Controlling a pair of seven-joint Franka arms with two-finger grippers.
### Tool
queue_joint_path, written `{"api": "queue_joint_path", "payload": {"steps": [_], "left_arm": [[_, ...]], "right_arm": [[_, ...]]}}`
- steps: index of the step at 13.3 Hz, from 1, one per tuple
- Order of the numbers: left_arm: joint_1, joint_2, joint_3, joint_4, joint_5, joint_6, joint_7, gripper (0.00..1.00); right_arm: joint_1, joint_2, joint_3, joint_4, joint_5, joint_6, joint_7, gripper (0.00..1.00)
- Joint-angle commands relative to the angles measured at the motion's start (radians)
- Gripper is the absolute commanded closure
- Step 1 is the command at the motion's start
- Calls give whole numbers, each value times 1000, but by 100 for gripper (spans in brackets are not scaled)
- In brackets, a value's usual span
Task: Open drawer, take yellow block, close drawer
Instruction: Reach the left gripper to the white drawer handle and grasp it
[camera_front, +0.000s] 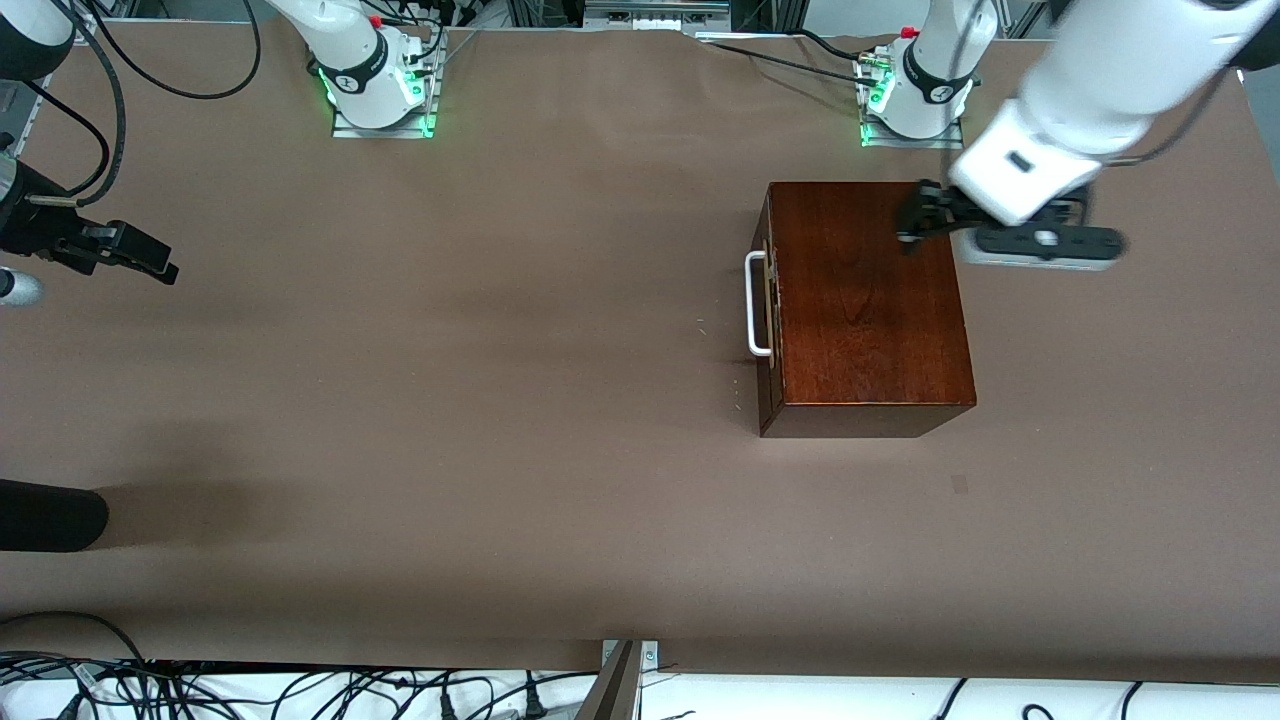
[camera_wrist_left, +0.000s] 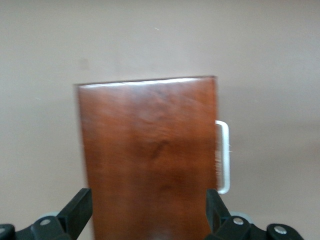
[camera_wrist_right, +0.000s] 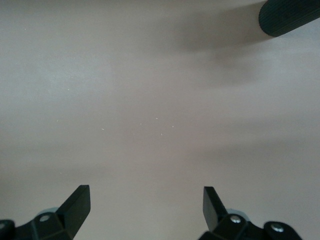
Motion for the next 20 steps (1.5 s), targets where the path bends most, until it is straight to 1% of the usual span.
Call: {"api": "queue_joint_path", "payload": {"steps": [1, 2, 4, 5, 6, 8, 10, 11, 14, 17, 20], "left_arm": [[-36, 97, -96, 57, 50, -23, -142, 0], [-95, 126, -99, 57, 77, -19, -189, 0], [-208, 178, -99, 43, 132, 33, -317, 0], [-243, 214, -102, 40, 143, 55, -373, 0], [-262, 240, -102, 29, 155, 84, -389, 0], [-277, 302, -101, 12, 172, 150, -391, 0], [-306, 369, -102, 12, 250, 197, -415, 0], [-309, 392, -101, 11, 264, 216, -426, 0], [-311, 421, -93, -32, 298, 273, -426, 0], [-303, 430, -87, -38, 354, 273, -414, 0], [-300, 436, -75, -66, 364, 280, -408, 0]], "right_arm": [[1, 5, -2, 11, 18, -12, 12, 0], [1, 5, -2, 10, 18, -10, 10, 0], [1, 8, -2, 11, 18, -12, 10, 0], [1, 8, -2, 11, 18, -12, 12, 0], [1, 8, -2, 11, 18, -12, 10, 0], [1, 6, -2, 11, 18, -13, 9, 0], [1, 6, -2, 13, 18, -18, 6, 0], [1, 6, -2, 14, 18, -18, 2, 0], [1, 3, 0, 14, 20, -16, -1, 0], [1, 9, 0, 14, 21, -4, -4, 0], [1, 11, 1, 14, 21, 7, -4, 0]]}}
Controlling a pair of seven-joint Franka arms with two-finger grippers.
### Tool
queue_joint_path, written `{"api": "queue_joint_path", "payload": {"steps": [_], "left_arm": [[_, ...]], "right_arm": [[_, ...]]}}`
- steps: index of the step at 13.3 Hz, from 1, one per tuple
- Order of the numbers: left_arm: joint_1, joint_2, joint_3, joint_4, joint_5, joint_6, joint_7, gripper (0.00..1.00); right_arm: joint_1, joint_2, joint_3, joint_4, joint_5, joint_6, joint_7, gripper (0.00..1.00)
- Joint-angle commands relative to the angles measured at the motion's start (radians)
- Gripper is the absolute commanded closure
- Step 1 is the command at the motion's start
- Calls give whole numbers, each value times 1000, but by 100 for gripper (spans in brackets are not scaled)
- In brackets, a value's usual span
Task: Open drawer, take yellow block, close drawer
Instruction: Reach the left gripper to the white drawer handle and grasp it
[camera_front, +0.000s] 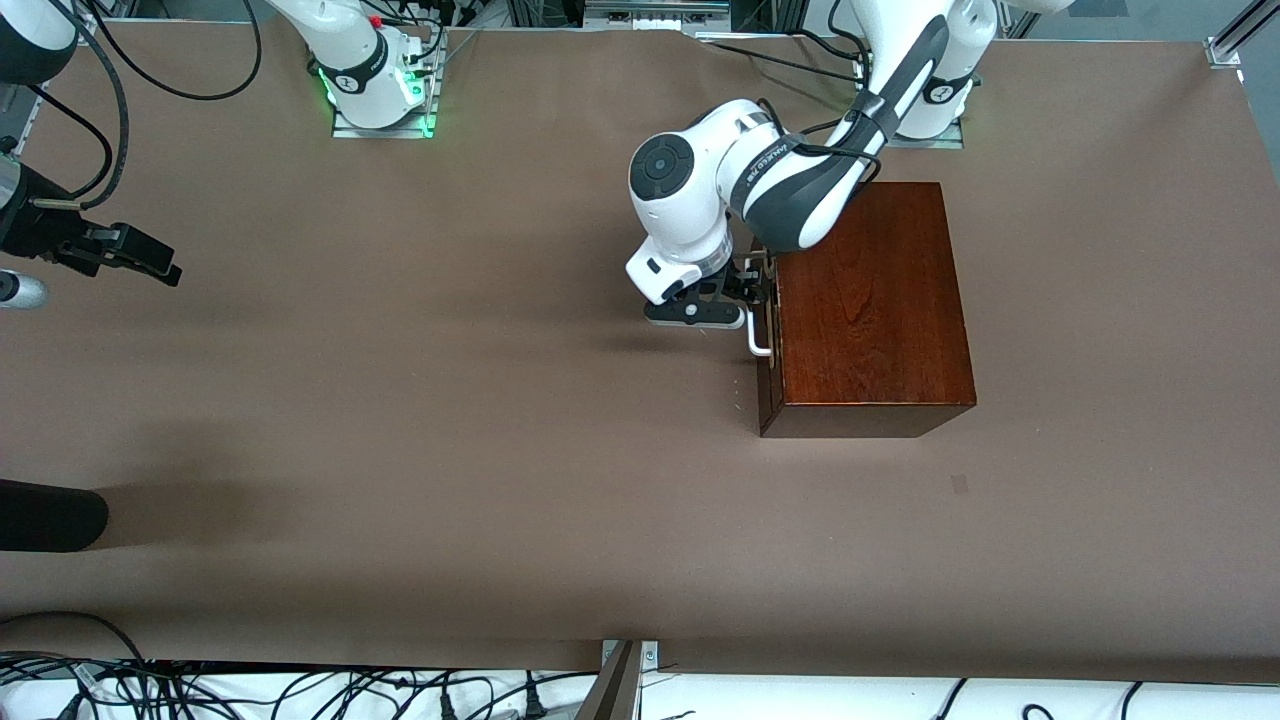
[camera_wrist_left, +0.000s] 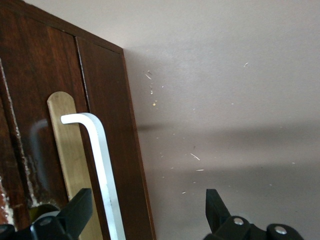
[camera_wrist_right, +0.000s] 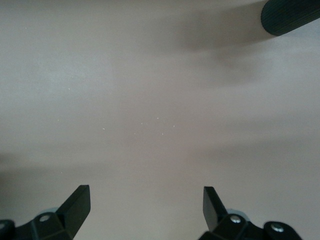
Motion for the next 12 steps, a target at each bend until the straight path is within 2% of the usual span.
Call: {"api": "queue_joint_path", "payload": {"steps": [1, 12], "left_arm": [[1, -2, 15, -38, 30, 27, 4, 0], [1, 44, 28, -41, 10, 87, -23, 0]], "right_arm": [[2, 5, 1, 13, 18, 13, -4, 0], [3, 10, 1, 13, 18, 13, -5, 0]]}}
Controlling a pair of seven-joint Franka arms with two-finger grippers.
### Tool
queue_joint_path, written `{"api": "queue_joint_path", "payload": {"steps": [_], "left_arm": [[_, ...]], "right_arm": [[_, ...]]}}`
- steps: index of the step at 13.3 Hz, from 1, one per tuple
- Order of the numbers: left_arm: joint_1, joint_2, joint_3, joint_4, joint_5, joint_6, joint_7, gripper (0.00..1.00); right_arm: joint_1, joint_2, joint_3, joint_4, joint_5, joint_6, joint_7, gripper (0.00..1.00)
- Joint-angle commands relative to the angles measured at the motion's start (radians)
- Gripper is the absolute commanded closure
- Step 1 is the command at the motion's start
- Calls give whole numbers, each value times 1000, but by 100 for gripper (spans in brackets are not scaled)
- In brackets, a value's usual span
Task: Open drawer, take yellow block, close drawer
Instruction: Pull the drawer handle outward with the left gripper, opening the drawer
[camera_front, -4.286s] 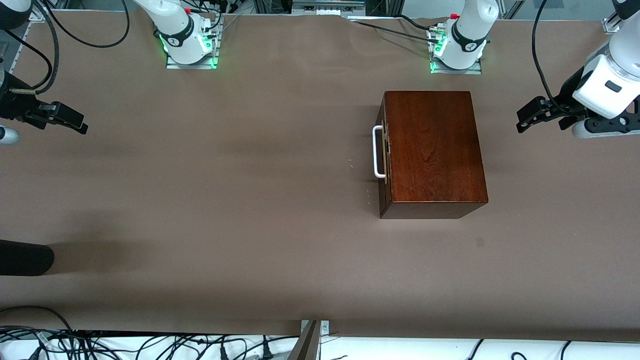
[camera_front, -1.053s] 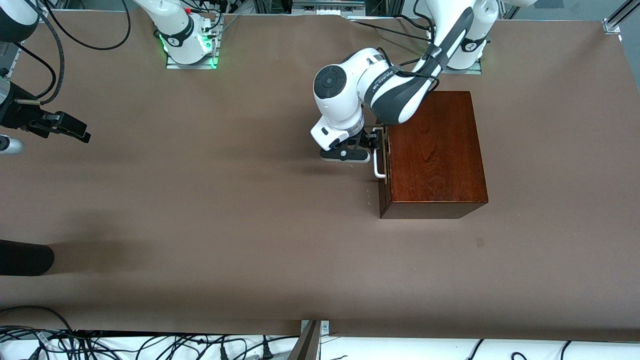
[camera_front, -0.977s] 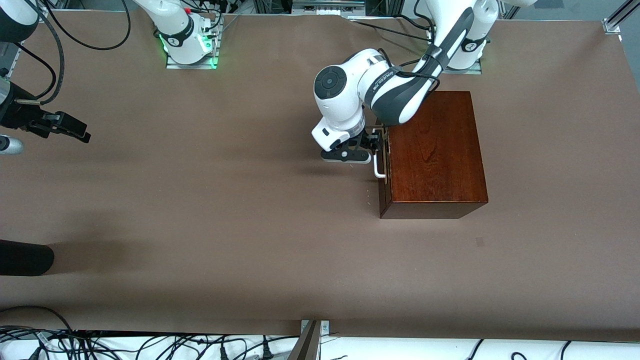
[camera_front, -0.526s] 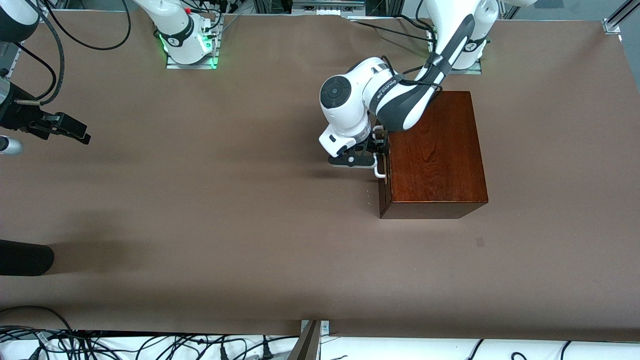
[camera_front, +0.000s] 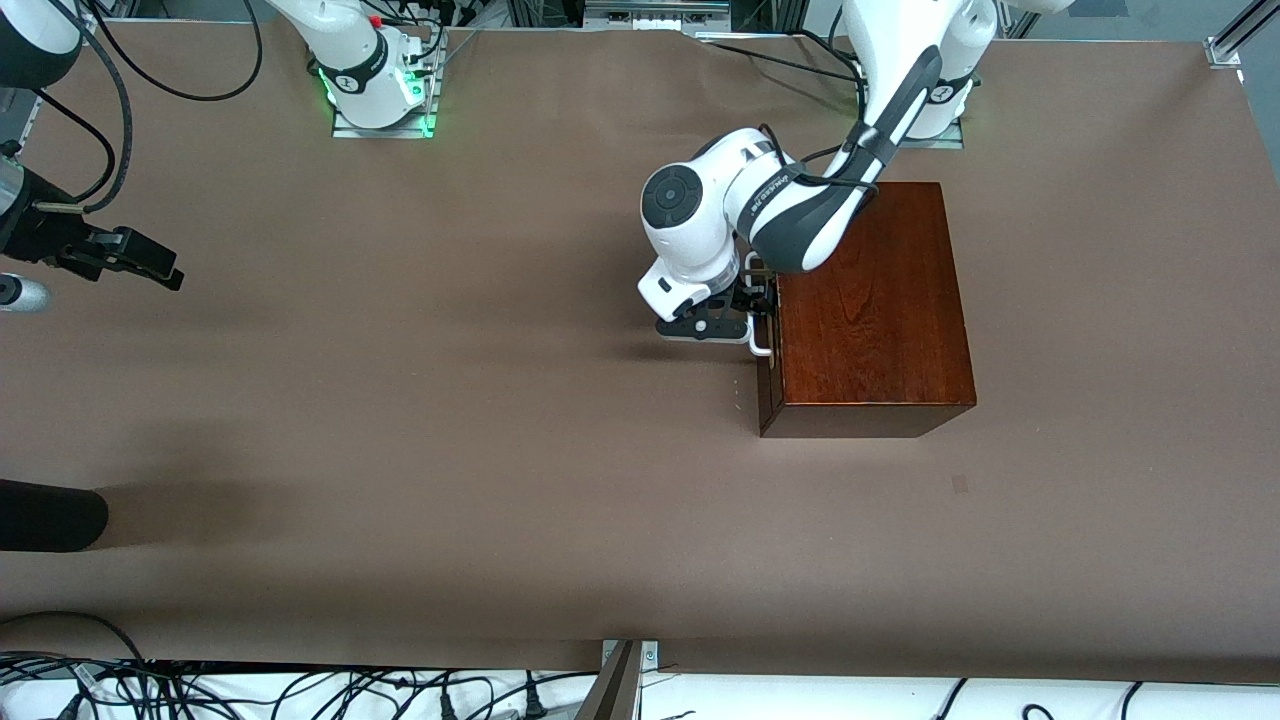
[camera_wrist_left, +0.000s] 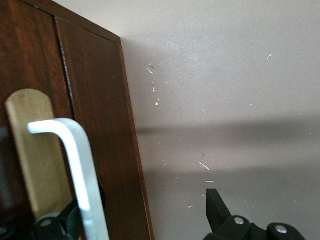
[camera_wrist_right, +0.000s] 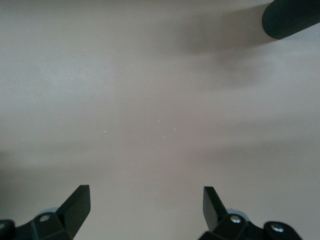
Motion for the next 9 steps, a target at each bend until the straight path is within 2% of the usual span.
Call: {"api": "queue_joint_path", "payload": {"steps": [1, 6, 9], "left_arm": [[-2, 0, 3, -2, 7, 21, -27, 0], [-36, 29, 0, 18, -48, 58, -143, 0], [-86, 87, 0, 110, -48, 56, -215, 0]], "right_arm": [[0, 5, 0, 13, 17, 0, -5, 0], [0, 5, 0, 13, 17, 0, -5, 0], [0, 5, 0, 13, 17, 0, -5, 0]]}}
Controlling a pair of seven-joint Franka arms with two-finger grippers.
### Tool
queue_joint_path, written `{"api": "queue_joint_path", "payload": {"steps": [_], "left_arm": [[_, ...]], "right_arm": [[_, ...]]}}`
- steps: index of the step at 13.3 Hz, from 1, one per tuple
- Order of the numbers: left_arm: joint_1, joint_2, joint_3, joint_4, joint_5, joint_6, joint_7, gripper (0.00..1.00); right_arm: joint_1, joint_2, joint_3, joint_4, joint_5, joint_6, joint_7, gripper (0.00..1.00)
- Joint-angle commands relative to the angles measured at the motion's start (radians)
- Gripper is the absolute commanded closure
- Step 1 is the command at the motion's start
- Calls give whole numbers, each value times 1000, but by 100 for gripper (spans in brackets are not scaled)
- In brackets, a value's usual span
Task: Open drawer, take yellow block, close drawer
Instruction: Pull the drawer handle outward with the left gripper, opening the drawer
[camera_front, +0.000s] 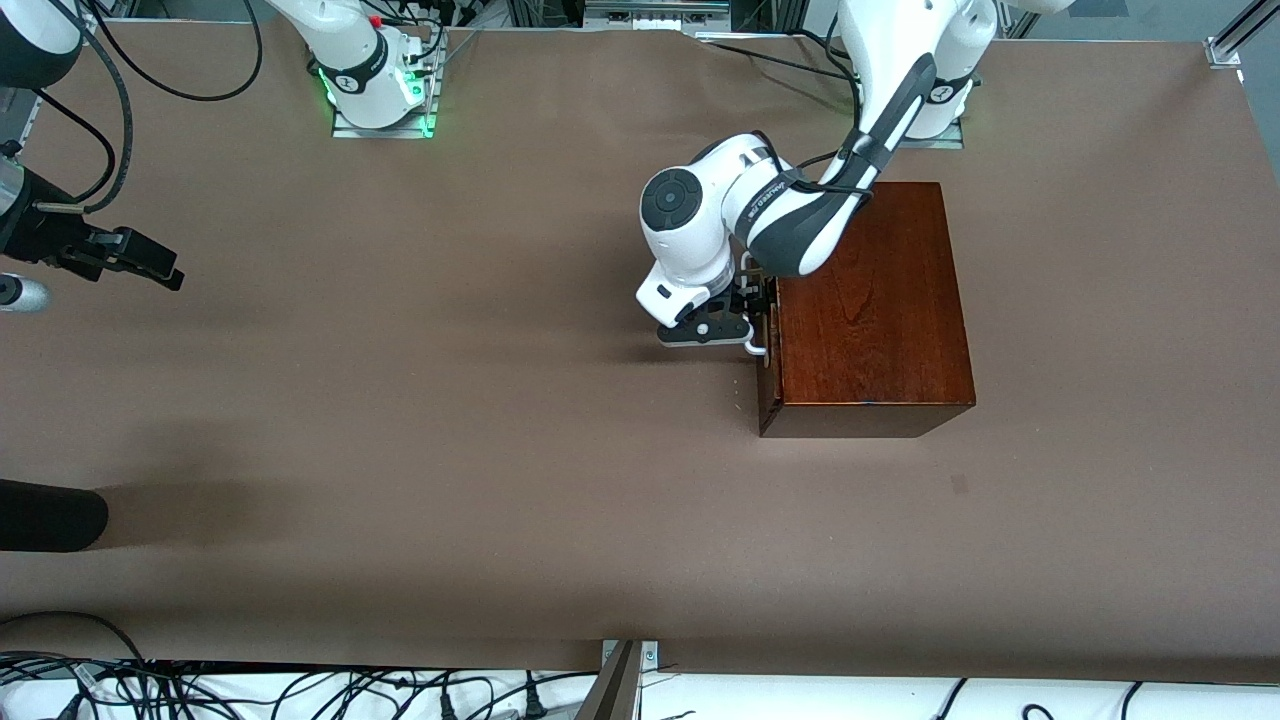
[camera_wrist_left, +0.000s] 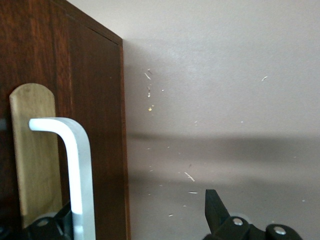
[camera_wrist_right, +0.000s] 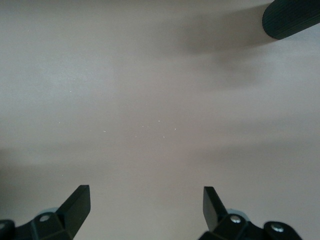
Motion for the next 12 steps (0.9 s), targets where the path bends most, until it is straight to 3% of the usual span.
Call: {"api": "queue_joint_path", "payload": {"steps": [1, 12], "left_arm": [[-76, 85, -9, 113, -38, 21, -88, 0], [-208, 177, 8, 299, -95, 24, -140, 0]], "right_arm": [[0, 5, 0, 13, 17, -1, -5, 0], [0, 6, 2, 13, 17, -1, -4, 0]]}}
